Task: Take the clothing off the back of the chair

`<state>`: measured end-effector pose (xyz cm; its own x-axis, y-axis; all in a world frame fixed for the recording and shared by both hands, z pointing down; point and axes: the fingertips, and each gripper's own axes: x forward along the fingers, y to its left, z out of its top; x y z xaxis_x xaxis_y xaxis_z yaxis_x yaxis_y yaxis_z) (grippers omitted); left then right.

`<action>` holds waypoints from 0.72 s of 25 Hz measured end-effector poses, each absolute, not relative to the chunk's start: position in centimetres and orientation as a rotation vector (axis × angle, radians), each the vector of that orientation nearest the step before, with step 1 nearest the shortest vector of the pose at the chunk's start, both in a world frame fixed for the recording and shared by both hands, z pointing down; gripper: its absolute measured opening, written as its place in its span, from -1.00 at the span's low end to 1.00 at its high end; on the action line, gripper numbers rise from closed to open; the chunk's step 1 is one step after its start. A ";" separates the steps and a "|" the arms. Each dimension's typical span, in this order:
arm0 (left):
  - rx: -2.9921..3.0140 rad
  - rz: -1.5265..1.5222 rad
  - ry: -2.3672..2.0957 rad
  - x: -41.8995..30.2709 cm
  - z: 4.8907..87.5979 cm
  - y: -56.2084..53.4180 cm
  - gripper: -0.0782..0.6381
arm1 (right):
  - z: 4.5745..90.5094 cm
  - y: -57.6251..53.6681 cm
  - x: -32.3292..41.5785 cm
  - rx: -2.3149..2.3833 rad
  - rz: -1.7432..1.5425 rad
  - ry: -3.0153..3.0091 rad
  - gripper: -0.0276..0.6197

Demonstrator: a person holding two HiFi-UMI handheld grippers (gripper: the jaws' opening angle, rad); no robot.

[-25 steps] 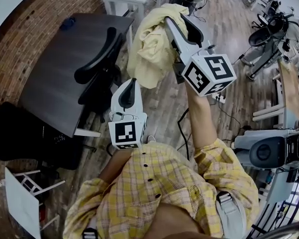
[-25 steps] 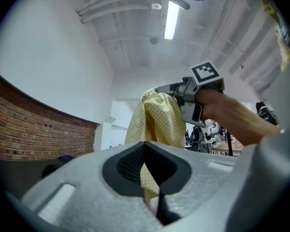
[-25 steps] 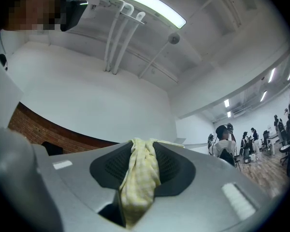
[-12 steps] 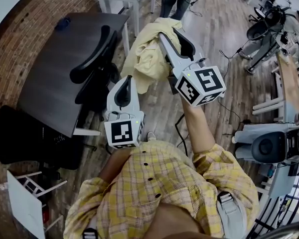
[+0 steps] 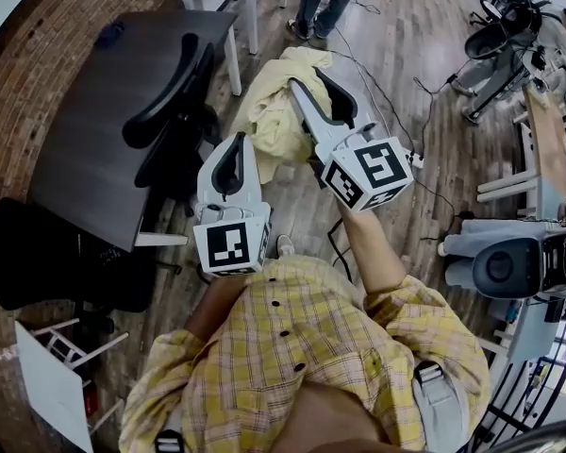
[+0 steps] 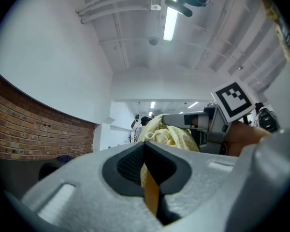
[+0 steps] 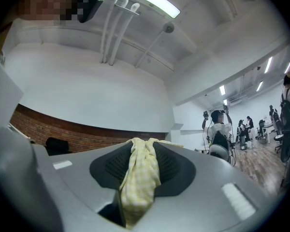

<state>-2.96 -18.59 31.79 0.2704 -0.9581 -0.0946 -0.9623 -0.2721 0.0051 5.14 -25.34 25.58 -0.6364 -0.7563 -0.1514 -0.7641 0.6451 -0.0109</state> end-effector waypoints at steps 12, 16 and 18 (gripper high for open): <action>-2.480 0.107 1.841 -2.1 32.2 -18.4 -0.78 | 28.9 -23.3 5.0 -1.312 0.079 2.711 -0.51; -2.485 0.104 1.841 -2.2 32.4 -18.6 -0.78 | 30.0 -22.9 4.9 -1.327 0.056 2.702 -0.51; -2.490 0.101 1.839 -2.3 32.5 -18.7 -0.78 | 30.5 -22.6 4.7 -1.341 0.051 2.697 -0.51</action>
